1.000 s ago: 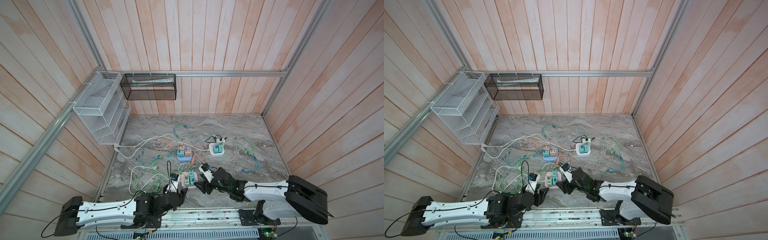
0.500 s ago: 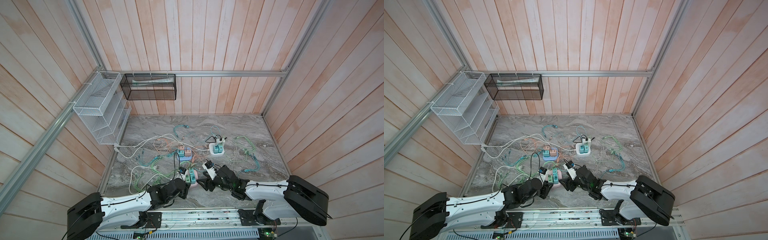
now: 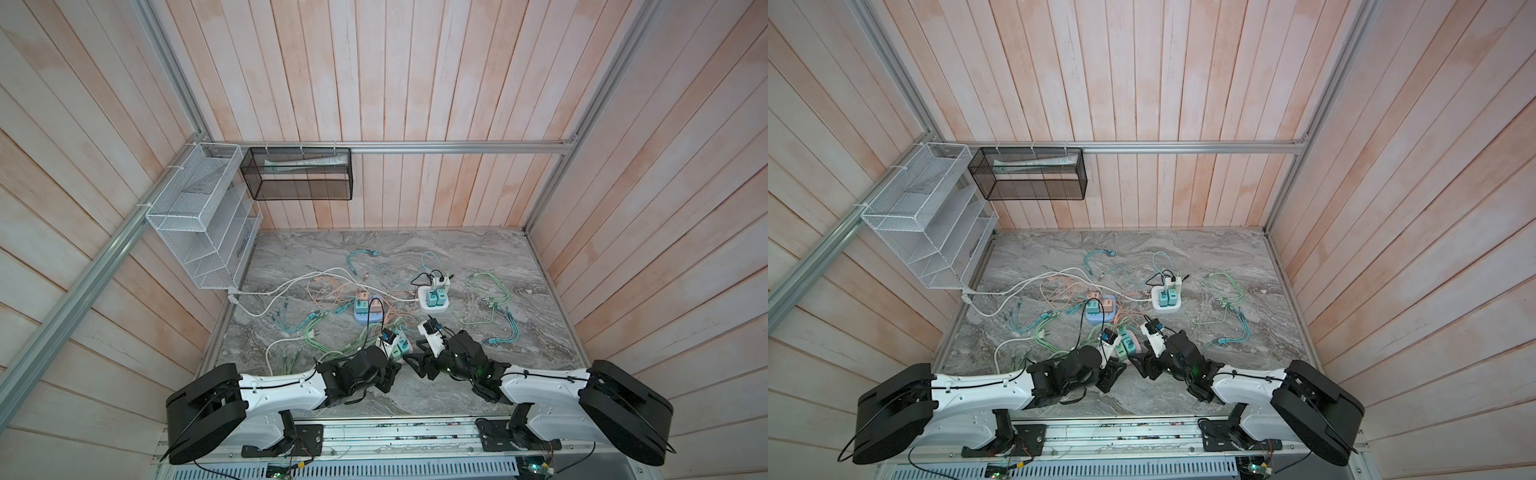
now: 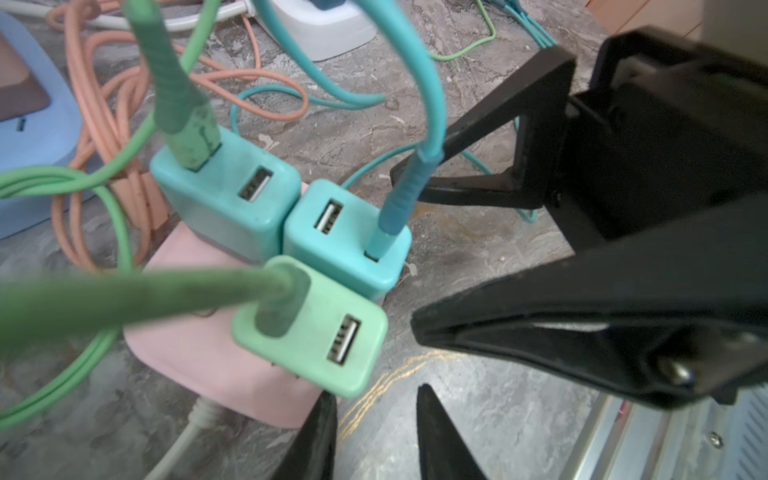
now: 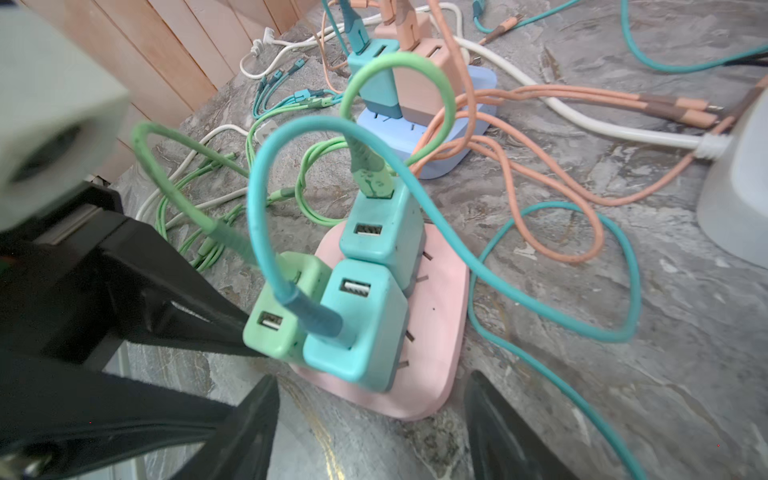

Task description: Pull the plug off the socket

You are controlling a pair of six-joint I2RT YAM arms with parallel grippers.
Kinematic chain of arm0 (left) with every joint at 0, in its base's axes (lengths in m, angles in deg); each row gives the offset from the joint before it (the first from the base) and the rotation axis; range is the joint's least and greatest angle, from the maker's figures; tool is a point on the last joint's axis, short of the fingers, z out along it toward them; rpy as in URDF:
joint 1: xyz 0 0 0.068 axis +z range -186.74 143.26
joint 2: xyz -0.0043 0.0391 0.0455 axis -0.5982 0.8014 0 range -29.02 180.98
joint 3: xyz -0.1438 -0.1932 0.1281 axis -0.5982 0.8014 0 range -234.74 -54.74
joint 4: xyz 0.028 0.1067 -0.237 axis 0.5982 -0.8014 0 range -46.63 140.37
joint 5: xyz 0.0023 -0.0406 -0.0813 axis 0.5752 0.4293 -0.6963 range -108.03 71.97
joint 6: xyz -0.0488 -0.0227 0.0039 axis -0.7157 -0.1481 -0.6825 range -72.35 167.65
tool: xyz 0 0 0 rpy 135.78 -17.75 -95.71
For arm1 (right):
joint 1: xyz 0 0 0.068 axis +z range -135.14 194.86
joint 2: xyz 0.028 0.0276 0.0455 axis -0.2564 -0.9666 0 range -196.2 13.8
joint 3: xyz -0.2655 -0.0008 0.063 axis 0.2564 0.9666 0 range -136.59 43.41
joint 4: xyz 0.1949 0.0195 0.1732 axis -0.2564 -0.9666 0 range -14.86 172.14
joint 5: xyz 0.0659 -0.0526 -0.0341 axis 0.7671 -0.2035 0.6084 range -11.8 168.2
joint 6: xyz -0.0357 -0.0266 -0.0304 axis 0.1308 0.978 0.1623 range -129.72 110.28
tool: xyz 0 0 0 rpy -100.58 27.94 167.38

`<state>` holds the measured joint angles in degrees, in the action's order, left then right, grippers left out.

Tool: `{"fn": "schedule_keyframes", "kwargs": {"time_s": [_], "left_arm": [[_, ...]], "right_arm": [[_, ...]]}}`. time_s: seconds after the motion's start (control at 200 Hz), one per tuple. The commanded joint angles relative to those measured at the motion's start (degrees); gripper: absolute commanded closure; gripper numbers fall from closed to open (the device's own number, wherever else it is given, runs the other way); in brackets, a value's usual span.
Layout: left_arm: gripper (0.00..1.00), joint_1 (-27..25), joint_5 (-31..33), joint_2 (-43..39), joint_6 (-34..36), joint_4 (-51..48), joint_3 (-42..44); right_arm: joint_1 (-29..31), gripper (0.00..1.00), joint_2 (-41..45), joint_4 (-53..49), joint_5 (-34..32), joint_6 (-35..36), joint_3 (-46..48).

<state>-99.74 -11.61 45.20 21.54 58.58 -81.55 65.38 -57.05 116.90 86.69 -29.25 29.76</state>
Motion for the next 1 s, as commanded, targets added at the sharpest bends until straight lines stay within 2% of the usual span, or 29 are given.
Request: {"fn": "schedule_keyframes", "kwargs": {"time_s": [0.0, 0.095, 0.18, 0.29, 0.435, 0.805, 0.99], "left_arm": [[0.65, 0.07, 1.34, -0.32, 0.38, 0.51, -1.56], [0.56, 0.07, 3.60, -3.24, -0.16, -0.38, -0.23], [0.42, 0.07, 5.62, -6.06, -0.50, -3.24, 0.47], [0.35, 0.07, 7.41, -8.66, -0.51, -5.88, 1.63], [0.34, 0.16, 7.46, -8.86, 2.19, -3.37, 2.99], [0.34, 3.39, 0.83, -2.09, 8.28, 1.68, 1.49], [0.34, 3.84, 1.59, 1.88, 11.30, 3.80, 0.00]], "right_arm": [[-1.51, 0.31, 1.80, 0.51, 0.51, -0.78, 1.34], [-2.40, 0.31, 2.12, -0.24, 1.07, -0.69, 1.19], [-2.65, 0.31, 2.45, -0.42, 1.13, -0.74, 0.82], [-3.40, 0.31, 2.91, 0.96, 1.69, -1.50, 1.17], [-4.66, 0.32, 2.06, 1.26, 3.46, -2.11, 0.55], [-5.98, 0.35, -2.22, 2.32, 7.49, -3.72, -1.62], [-6.57, 0.35, -2.89, 2.19, 7.75, -4.28, -1.99]]}}
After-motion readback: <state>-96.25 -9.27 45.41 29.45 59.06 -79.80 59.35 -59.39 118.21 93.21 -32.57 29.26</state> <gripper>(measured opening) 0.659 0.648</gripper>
